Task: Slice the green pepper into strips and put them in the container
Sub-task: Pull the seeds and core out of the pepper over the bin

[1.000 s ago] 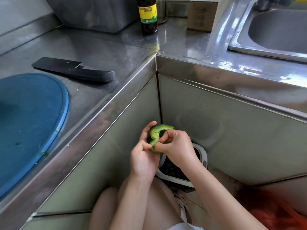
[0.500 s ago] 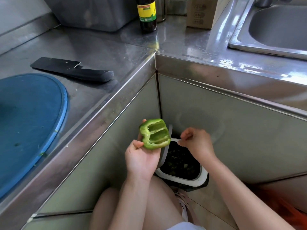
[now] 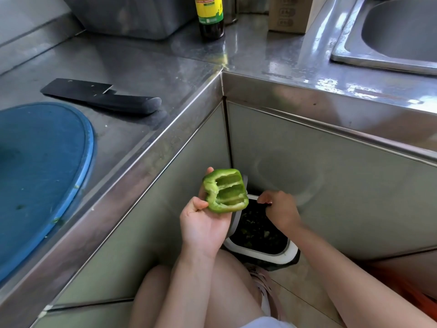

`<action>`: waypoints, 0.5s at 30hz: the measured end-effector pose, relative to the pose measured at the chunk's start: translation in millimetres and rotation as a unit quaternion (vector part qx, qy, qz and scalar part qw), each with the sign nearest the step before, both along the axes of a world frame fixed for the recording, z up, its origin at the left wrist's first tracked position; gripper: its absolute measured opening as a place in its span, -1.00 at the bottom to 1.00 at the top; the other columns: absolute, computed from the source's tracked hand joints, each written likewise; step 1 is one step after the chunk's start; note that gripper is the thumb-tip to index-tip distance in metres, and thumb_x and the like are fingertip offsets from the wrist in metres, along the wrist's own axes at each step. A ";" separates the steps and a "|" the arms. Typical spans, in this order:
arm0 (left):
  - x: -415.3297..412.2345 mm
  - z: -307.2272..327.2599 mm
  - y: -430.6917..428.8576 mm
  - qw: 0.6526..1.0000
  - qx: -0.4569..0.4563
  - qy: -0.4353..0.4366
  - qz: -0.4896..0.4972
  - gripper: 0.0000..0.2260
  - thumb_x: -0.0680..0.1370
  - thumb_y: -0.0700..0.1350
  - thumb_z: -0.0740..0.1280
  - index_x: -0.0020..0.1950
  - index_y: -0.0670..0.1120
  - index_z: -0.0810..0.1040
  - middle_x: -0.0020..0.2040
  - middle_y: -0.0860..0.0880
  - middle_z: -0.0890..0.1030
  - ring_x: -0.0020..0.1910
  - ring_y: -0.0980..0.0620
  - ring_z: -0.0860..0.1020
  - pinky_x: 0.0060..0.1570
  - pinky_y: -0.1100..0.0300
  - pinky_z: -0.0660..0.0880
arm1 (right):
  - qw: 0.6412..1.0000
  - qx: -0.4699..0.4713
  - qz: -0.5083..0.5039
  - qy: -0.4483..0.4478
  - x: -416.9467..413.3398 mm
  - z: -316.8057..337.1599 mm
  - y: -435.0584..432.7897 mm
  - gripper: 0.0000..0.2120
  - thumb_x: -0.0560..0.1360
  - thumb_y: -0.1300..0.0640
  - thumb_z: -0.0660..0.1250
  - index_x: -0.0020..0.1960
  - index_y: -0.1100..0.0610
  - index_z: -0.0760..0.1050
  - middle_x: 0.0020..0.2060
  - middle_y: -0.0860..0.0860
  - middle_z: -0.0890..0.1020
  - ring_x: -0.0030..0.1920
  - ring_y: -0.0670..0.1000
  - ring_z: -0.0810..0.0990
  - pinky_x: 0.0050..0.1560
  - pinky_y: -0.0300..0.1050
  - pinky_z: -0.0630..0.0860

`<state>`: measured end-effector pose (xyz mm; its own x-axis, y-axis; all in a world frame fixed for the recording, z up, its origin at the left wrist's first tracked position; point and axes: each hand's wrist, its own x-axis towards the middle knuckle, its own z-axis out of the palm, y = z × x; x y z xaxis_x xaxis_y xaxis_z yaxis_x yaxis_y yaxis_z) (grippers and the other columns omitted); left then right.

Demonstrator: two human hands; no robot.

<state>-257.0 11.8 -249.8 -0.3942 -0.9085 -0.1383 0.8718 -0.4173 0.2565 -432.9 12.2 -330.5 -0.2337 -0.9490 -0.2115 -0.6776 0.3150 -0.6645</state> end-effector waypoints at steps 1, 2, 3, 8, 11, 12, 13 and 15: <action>-0.3 -0.1 0.1 1.000 -0.002 -0.004 -0.001 -0.31 -0.06 -0.33 0.44 0.08 -0.12 0.67 0.01 -0.20 0.64 -0.04 -0.17 0.64 -0.03 -0.02 0.58 | 1.000 -0.009 -0.008 -0.006 -0.1 1.2 0.1 -0.68 0.39 0.45 0.22 -0.09 0.12 0.64 -0.16 -0.03 0.69 -0.16 -0.07 0.60 -0.15 -0.36 0.37; -0.6 -0.3 0.1 1.000 -0.004 -0.007 -0.002 -0.32 -0.05 -0.32 0.43 0.08 -0.12 0.67 0.01 -0.20 0.64 -0.05 -0.17 0.64 -0.03 -0.02 0.58 | 1.000 -0.017 -0.015 -0.017 0.1 3.5 0.1 -0.74 0.43 0.39 0.26 -0.11 0.10 0.64 -0.19 -0.03 0.69 -0.23 -0.08 0.58 -0.17 -0.33 0.38; -0.7 -0.6 0.1 1.000 -0.005 -0.009 -0.004 -0.33 -0.05 -0.32 0.43 0.08 -0.11 0.67 0.00 -0.20 0.64 -0.05 -0.17 0.64 -0.02 -0.02 0.58 | 0.999 -0.027 -0.020 -0.030 0.1 6.6 -0.1 -0.80 0.45 0.33 0.29 -0.12 0.08 0.63 -0.23 -0.02 0.69 -0.28 -0.09 0.57 -0.18 -0.29 0.40; -1.1 1.6 1.8 0.999 -0.002 -0.034 -0.004 -0.34 -0.05 -0.31 0.43 0.07 -0.11 0.68 0.02 -0.19 0.65 -0.03 -0.17 0.65 0.02 -0.03 0.57 | 0.998 -0.058 -0.021 -0.019 -4.5 24.8 4.3 -0.74 0.42 0.39 0.31 0.00 0.14 0.64 -0.11 -0.01 0.67 -0.14 -0.03 0.60 -0.09 -0.34 0.37; -0.8 8.0 5.1 0.999 0.009 -0.050 -0.008 -0.38 -0.01 -0.31 0.43 0.06 -0.14 0.68 0.05 -0.21 0.64 -0.01 -0.19 0.64 -0.01 -0.06 0.58 | 0.993 -0.101 -0.032 -0.050 -3.2 50.4 8.5 -0.91 0.43 0.26 0.41 -0.10 0.13 0.66 -0.26 -0.02 0.66 -0.26 -0.08 0.56 -0.17 -0.30 0.39; -0.5 11.0 7.2 0.998 0.015 -0.061 -0.016 -0.38 0.00 -0.30 0.45 0.08 -0.14 0.67 0.06 -0.21 0.64 0.01 -0.19 0.64 0.04 -0.06 0.56 | 0.990 -0.124 -0.033 -0.051 -2.5 61.3 9.9 -0.95 0.42 0.22 0.43 -0.14 0.12 0.65 -0.31 -0.05 0.63 -0.30 -0.12 0.54 -0.20 -0.30 0.39; 0.4 14.3 10.0 0.997 0.021 -0.074 -0.026 -0.38 0.01 -0.29 0.48 0.09 -0.14 0.67 0.08 -0.21 0.63 0.03 -0.18 0.63 0.11 -0.05 0.53 | 0.987 -0.148 -0.035 -0.052 -2.3 72.7 11.0 -0.96 0.42 0.21 0.43 -0.16 0.10 0.65 -0.35 -0.08 0.61 -0.33 -0.16 0.53 -0.23 -0.33 0.39; 4.2 24.8 17.1 0.994 0.022 -0.102 -0.042 -0.37 0.02 -0.27 0.51 0.11 -0.15 0.66 0.10 -0.21 0.61 0.05 -0.17 0.61 0.20 -0.04 0.43 | 0.981 -0.184 -0.034 -0.048 -1.2 98.4 14.2 -0.89 0.42 0.27 0.40 -0.16 0.07 0.63 -0.34 -0.10 0.60 -0.31 -0.18 0.53 -0.26 -0.45 0.36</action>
